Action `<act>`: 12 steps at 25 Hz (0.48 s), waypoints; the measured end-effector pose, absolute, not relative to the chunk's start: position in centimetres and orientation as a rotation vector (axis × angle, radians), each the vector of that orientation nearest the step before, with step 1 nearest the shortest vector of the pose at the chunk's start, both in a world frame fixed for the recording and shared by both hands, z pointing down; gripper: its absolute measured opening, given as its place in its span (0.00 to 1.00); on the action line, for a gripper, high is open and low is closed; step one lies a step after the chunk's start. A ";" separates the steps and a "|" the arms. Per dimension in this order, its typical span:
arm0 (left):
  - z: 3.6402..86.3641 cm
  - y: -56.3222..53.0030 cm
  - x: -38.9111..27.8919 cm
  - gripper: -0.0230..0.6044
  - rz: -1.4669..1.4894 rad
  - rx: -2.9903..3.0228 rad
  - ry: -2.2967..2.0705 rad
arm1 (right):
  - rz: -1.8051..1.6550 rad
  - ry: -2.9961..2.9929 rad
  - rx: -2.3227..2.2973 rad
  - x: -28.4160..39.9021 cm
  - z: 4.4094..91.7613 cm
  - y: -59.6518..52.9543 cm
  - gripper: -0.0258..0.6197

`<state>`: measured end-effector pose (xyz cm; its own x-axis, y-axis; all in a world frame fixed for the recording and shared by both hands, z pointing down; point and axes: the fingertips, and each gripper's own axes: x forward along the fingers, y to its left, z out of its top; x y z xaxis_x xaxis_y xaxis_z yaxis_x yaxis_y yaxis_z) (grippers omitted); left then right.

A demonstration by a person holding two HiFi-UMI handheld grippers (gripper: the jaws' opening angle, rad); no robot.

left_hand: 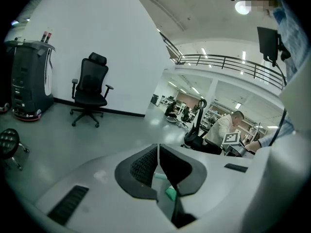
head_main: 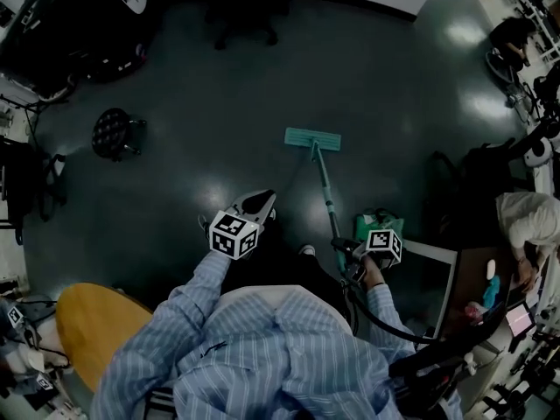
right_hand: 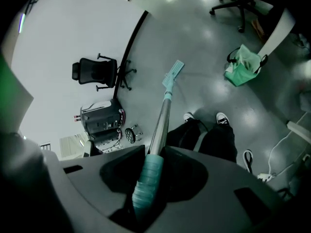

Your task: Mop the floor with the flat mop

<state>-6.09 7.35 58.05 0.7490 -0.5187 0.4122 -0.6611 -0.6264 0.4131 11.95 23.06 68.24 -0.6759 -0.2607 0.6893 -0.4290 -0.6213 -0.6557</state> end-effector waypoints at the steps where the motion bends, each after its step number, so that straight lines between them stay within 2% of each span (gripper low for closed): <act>1: 58.0 8.2 -5.5 0.06 0.337 2.389 -0.893 | 2.443 -1.313 1.199 12.5 68.2 24.6 0.24; 12: 56.7 15.3 0.5 0.06 0.284 2.372 -0.946 | 2.339 -1.303 1.076 19.5 67.6 35.8 0.23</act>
